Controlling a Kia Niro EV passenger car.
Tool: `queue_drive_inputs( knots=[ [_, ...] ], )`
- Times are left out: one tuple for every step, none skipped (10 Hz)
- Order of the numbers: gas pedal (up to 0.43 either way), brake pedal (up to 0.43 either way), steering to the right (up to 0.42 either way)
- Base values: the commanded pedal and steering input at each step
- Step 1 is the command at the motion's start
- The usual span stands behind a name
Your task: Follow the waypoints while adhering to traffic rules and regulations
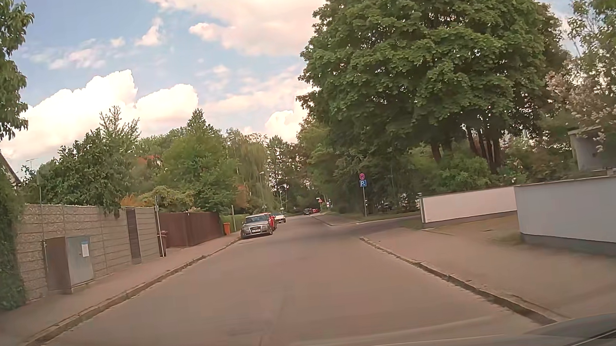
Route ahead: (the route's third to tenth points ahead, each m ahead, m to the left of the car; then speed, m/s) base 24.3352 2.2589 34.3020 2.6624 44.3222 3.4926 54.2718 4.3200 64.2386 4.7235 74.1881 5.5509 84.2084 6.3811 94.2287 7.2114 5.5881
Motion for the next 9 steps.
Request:
queue_drive_inputs(
  knots=[
    [0.197,0.018,-0.033],
    [0.197,0.018,-0.030],
    [0.197,0.018,-0.032],
    [0.197,0.018,-0.039],
    [0.197,0.018,-0.044],
    [0.197,0.018,-0.045],
    [0.189,0.018,-0.043],
    [0.177,0.018,-0.043],
    [0.177,0.018,-0.043]
  ],
)
